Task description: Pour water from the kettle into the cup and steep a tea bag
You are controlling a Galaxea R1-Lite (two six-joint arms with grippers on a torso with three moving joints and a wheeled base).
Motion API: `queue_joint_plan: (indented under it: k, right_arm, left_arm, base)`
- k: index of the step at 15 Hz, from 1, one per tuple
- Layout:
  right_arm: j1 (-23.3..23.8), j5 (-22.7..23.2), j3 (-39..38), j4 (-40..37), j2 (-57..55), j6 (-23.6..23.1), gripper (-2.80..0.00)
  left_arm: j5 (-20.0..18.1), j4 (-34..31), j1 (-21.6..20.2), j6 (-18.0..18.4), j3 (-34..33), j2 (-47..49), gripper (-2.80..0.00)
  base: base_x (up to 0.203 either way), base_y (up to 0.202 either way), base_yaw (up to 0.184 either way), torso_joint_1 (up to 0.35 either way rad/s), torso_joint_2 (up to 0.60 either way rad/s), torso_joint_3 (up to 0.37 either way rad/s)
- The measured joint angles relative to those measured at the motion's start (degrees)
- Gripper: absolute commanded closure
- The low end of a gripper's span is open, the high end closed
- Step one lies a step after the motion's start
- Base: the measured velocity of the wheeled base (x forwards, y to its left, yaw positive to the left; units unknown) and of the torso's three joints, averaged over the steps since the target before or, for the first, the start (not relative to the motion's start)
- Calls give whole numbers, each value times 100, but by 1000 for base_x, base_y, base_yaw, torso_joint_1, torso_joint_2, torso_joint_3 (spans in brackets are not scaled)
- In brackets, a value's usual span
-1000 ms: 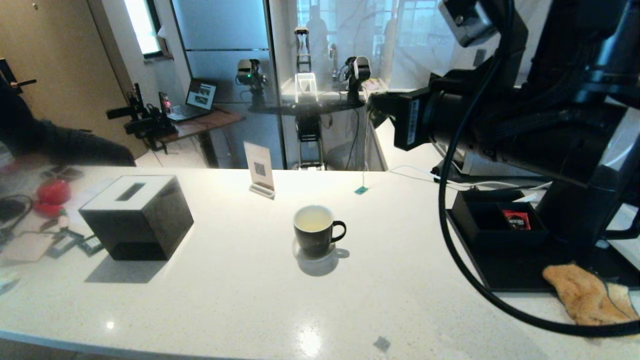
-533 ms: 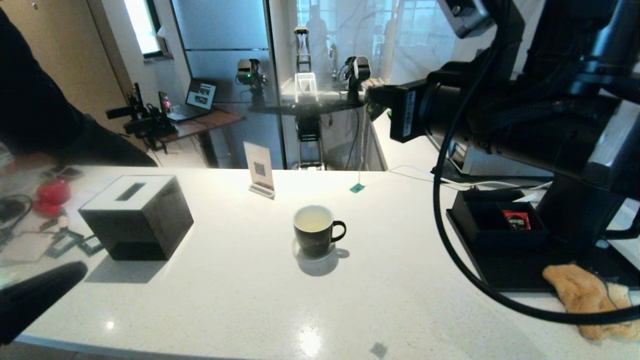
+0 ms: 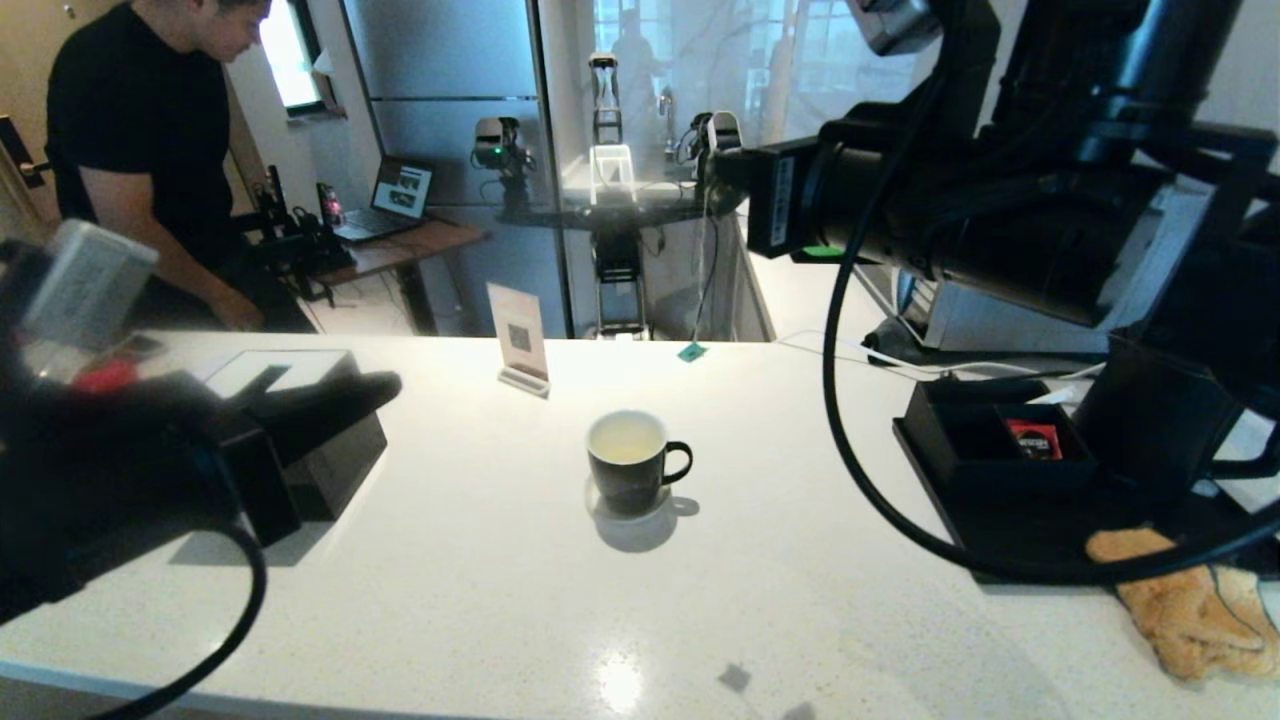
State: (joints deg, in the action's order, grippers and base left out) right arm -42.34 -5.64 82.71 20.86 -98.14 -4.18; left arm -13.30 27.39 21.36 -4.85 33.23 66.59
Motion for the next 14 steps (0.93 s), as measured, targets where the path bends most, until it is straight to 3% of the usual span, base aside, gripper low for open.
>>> queue_joint_plan:
  k: [6, 11, 12, 14]
  right_arm:
    - [0, 2, 160, 20, -269, -1, 0]
    - [0, 5, 163, 20, -351, 10, 0]
    - [0, 5, 160, 22, -361, 11, 0]
    - [0, 5, 133, 15, -371, 17, 0]
  left_arm:
    - [-359, 891, 380, -2, 318, 1312, 0]
    - [-425, 1095, 531, 9, 387, 1879, 0]
    - [-428, 1140, 572, 9, 391, 1942, -280]
    - [-428, 1225, 634, 6, 402, 2051, -280]
  base:
    - [0, 0, 0, 0, 0, 0]
    - [0, 0, 0, 0, 0, 0]
    - [0, 0, 0, 0, 0, 0]
    - [0, 0, 0, 0, 0, 0]
